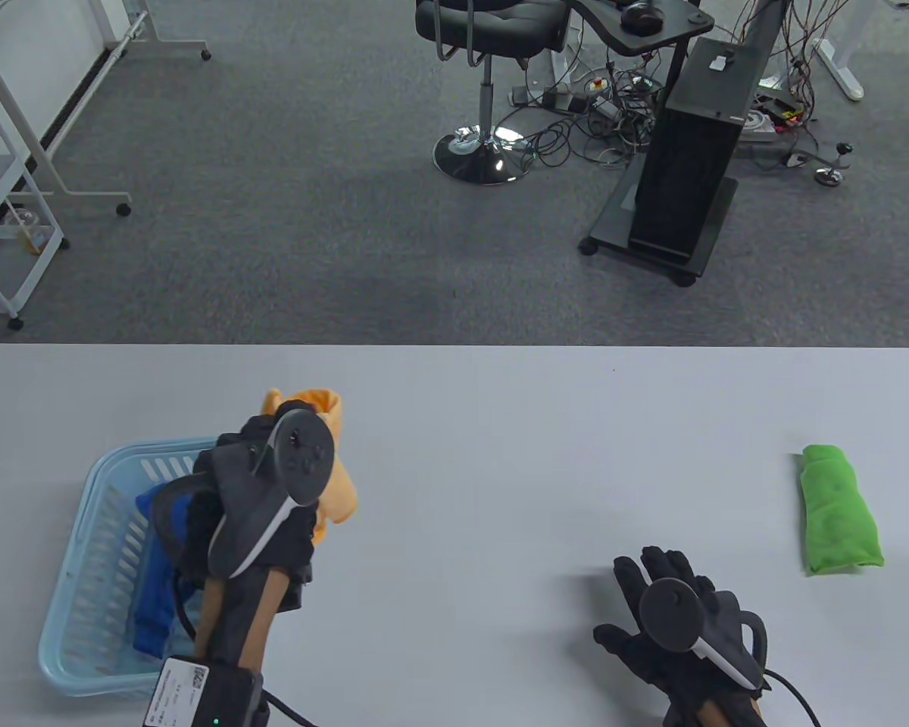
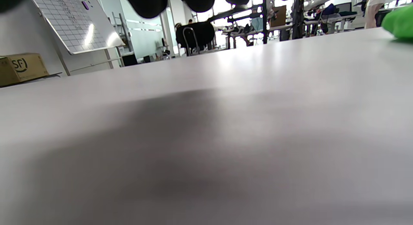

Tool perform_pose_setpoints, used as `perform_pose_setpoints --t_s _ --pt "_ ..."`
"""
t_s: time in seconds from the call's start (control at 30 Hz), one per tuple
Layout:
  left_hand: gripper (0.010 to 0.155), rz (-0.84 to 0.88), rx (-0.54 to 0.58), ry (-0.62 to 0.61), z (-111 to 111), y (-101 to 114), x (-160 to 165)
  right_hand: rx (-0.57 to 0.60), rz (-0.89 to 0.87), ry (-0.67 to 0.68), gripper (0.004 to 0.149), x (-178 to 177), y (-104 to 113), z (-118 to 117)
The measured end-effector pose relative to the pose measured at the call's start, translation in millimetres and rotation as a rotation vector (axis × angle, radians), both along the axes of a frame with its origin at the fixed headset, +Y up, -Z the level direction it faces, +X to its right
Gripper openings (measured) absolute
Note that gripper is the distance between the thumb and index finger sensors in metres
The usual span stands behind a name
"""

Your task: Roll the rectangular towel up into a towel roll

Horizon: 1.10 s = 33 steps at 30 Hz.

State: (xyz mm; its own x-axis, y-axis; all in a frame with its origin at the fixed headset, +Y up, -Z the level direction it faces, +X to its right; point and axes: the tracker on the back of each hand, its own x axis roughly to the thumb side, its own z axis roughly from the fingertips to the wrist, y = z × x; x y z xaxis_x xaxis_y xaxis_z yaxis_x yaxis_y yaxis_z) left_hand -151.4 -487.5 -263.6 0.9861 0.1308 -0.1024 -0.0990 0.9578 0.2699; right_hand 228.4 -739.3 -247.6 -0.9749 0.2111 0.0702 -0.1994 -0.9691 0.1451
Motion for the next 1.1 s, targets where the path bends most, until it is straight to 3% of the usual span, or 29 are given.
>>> perform_pose_setpoints --t_s 0.07,0.17,0.3,0.37,0.43,0.5,0.57,0.67,0.8,1.0,1.1 --pt "0.049 0.069 -0.018 -0.089 7 -4 21 0.001 0.000 0.002 0.094 -1 0 0" --pt "0.050 0.169 -0.074 -0.183 16 -30 46 -0.006 -0.009 0.007 0.094 0 -1 -1" --pt "0.050 0.265 -0.193 -0.230 18 -97 69 -0.007 -0.013 0.011 0.093 0 -3 -1" --pt "0.050 0.252 -0.287 -0.216 10 -141 77 -0.014 -0.014 0.016 0.093 -1 -4 -1" --pt "0.050 0.156 -0.455 -0.190 -9 -191 80 -0.031 -0.011 0.027 0.093 -2 -5 -1" --pt "0.053 0.116 -0.540 -0.141 -21 -219 78 -0.033 -0.011 0.029 0.093 -3 -6 -1" --pt "0.057 0.150 -0.580 -0.150 -29 -234 78 -0.040 -0.005 0.032 0.092 -3 -7 -1" --pt "0.071 0.296 -0.580 -0.226 -29 -231 83 -0.038 -0.013 0.028 0.091 -2 -7 -1" --pt "0.078 0.502 -0.459 -0.279 -14 -217 79 -0.041 -0.014 0.030 0.090 -2 -7 -1" --pt "0.063 0.329 -0.425 -0.189 19 -234 60 -0.041 -0.026 0.033 0.089 -4 -7 -1" --pt "0.058 0.298 -0.465 -0.216 21 -242 55 -0.014 -0.035 0.055 0.087 -8 -3 2"
